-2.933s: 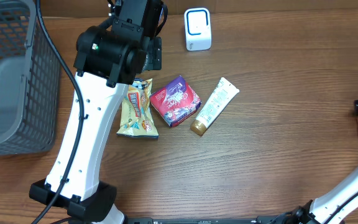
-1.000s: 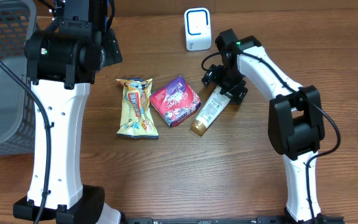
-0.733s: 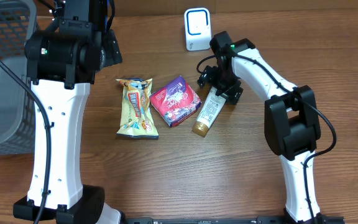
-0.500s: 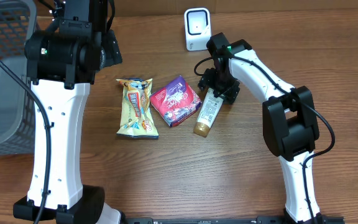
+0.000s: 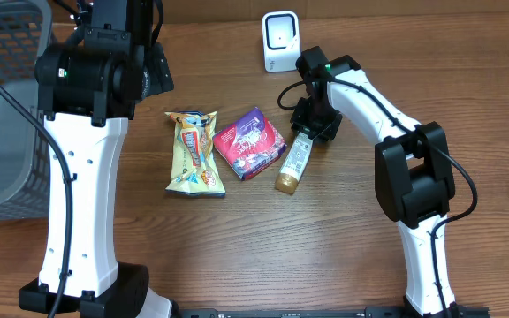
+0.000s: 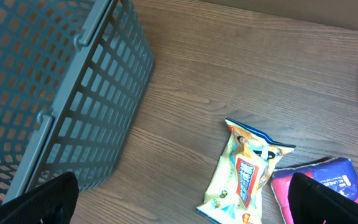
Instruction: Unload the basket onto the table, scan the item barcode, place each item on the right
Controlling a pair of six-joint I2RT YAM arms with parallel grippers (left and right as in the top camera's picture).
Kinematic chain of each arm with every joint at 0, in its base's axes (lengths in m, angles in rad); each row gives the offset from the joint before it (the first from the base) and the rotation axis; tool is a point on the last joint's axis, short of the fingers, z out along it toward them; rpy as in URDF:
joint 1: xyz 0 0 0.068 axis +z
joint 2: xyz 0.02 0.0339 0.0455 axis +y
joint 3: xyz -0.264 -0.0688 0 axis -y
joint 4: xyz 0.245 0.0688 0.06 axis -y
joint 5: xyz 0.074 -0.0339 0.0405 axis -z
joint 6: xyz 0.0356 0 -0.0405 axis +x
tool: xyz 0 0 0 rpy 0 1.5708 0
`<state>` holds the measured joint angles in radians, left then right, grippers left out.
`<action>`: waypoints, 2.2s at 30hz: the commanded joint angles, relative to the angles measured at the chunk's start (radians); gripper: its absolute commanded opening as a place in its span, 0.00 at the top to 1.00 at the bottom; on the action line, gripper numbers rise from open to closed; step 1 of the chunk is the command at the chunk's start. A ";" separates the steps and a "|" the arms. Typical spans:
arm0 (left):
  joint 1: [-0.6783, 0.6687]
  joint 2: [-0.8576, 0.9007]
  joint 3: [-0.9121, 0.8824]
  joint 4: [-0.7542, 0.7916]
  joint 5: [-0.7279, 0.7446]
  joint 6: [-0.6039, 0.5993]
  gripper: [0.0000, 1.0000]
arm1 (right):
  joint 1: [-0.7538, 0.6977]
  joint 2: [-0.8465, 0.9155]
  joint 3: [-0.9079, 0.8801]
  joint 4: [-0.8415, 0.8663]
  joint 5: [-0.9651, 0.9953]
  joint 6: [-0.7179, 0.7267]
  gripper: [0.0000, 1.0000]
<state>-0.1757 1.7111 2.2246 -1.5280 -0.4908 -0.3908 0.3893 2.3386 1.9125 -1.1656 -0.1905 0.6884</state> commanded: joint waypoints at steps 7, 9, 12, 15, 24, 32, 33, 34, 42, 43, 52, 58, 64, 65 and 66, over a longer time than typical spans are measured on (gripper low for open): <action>0.007 -0.018 0.009 -0.002 -0.018 -0.013 0.00 | -0.001 -0.002 0.005 -0.077 -0.393 -0.363 0.59; 0.007 -0.018 0.009 -0.002 -0.019 -0.013 0.00 | -0.010 -0.002 0.005 -0.096 -0.435 -0.442 0.60; 0.007 -0.018 0.009 -0.003 -0.018 -0.013 0.00 | -0.035 -0.002 0.005 -0.124 -0.444 -0.516 0.68; 0.007 -0.018 0.009 -0.003 -0.018 -0.013 0.00 | -0.079 -0.002 0.005 -0.145 -0.450 -0.621 0.68; 0.007 -0.018 0.009 -0.002 -0.018 -0.013 0.00 | -0.212 -0.002 0.005 -0.157 -0.895 -1.220 0.65; 0.007 -0.017 0.009 -0.003 -0.014 -0.014 0.00 | -0.236 -0.001 -0.013 -0.122 -1.102 -1.468 0.59; 0.007 -0.017 0.009 -0.003 -0.014 -0.014 0.00 | -0.233 0.000 -0.027 -0.102 -1.102 -1.467 0.62; 0.007 -0.017 0.009 -0.004 -0.014 -0.014 0.00 | -0.230 0.000 -0.043 -0.086 -1.102 -1.467 0.62; 0.007 -0.017 0.009 -0.006 -0.014 -0.014 0.00 | -0.230 0.000 -0.127 -0.095 -0.778 -1.165 0.07; 0.007 -0.017 0.009 -0.006 -0.014 -0.014 0.00 | -0.230 0.000 -0.127 -0.100 -0.719 -1.123 0.07; 0.007 -0.017 0.009 -0.011 -0.018 -0.014 0.00 | -0.186 0.000 -0.126 -0.146 -0.546 -1.077 0.04; 0.007 -0.017 0.009 -0.016 -0.018 -0.014 0.00 | -0.131 0.000 -0.127 -0.095 -0.524 -1.024 0.01; 0.007 -0.017 0.009 -0.020 -0.018 -0.014 0.00 | -0.027 0.000 -0.127 -0.038 -0.382 -0.941 0.00; 0.007 -0.017 0.009 -0.020 -0.018 -0.014 0.00 | -0.015 0.000 -0.127 -0.018 -0.321 -0.896 0.00; 0.007 -0.017 0.009 -0.020 -0.017 -0.014 0.00 | -0.003 0.001 -0.127 0.003 -0.250 -0.853 0.00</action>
<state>-0.1757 1.7111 2.2246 -1.5486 -0.4908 -0.3904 0.3447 2.3280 1.7889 -1.2053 -0.6834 -0.2832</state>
